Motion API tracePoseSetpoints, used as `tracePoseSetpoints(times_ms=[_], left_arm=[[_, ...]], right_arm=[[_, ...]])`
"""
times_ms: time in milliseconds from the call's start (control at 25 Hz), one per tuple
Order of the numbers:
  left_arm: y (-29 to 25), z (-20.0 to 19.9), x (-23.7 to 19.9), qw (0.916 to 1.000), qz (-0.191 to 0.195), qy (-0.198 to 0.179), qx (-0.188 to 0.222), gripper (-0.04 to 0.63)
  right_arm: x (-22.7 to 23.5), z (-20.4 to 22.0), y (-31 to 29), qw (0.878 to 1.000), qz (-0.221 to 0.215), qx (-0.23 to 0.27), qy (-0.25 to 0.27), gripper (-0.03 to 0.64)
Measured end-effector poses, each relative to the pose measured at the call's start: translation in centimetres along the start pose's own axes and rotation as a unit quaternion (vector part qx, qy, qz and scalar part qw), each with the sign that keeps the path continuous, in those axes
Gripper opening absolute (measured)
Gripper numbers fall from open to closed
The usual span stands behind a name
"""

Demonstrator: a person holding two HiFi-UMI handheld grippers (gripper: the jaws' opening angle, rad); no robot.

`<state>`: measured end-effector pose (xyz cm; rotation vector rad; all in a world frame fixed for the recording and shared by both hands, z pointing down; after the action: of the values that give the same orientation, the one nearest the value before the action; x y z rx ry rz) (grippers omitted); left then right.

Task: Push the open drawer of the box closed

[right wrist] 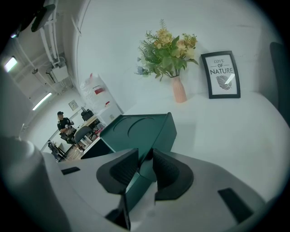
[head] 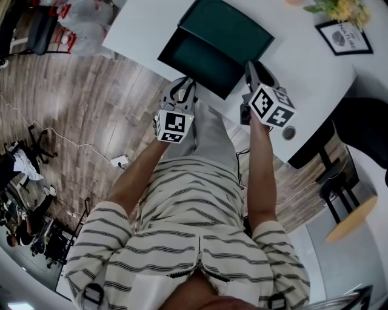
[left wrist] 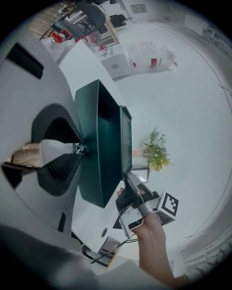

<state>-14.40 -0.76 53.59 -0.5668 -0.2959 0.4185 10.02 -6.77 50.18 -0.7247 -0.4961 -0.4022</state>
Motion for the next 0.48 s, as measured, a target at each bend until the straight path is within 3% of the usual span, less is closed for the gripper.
tracePoseSetpoints(times_ms=[480], left_arm=[[-0.09, -0.37, 0.14, 0.9999, -0.001, -0.007, -0.008, 0.067]], right_arm=[[0.05, -0.02, -0.13, 1.0, 0.001, -0.011, 0.004, 0.114]])
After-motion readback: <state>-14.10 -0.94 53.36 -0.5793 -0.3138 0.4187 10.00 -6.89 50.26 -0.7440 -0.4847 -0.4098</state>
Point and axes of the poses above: the fingertips, and each gripper's own axes: y backward along the fingers, x to its right, z out of its underside, the point moved 8 cm from there along y, backward along the fingers, and after that the axes turned 13 degrees about -z, right-handed, at the moved point
